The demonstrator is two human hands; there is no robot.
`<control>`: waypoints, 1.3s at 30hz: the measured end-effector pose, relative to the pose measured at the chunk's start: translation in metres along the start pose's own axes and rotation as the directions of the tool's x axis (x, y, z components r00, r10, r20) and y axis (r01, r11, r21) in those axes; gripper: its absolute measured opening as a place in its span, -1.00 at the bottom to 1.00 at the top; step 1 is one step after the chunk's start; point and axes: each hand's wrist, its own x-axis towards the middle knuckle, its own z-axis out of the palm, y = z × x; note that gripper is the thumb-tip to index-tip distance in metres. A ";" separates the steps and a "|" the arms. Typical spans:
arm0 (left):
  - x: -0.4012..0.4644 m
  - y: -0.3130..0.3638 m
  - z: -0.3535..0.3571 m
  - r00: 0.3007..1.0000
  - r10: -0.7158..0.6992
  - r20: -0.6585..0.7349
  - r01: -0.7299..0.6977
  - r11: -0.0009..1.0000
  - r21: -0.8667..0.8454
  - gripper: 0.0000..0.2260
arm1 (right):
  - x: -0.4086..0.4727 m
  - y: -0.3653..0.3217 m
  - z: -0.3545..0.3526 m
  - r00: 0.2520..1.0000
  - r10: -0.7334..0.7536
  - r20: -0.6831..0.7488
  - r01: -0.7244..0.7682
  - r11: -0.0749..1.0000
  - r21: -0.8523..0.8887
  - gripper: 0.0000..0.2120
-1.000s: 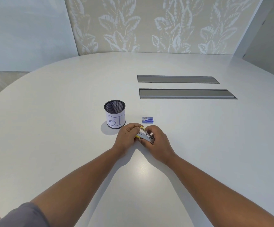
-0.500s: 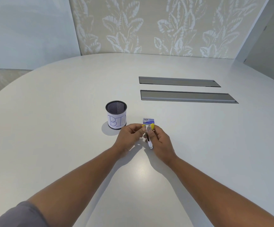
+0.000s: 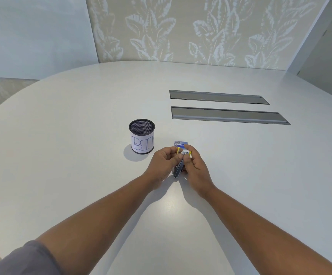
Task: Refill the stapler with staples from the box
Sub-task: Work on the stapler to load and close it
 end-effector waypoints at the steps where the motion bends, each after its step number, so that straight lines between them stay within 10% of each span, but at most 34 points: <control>1: 0.000 -0.001 0.000 1.000 0.000 0.004 0.000 1.000 0.007 -0.80 | 0.000 -0.001 0.000 1.000 0.004 -0.010 -0.003 1.000 0.017 -0.65; 24: 0.001 0.014 0.001 0.998 -0.068 -0.008 0.068 0.949 0.307 -0.90 | 0.001 -0.009 -0.005 0.993 0.121 0.012 -0.121 0.972 0.203 -0.67; 39: -0.003 -0.002 0.014 0.964 0.253 -0.075 -0.178 0.833 0.523 -0.92 | 0.006 -0.010 -0.010 0.986 0.156 0.061 -0.167 0.941 0.296 -0.65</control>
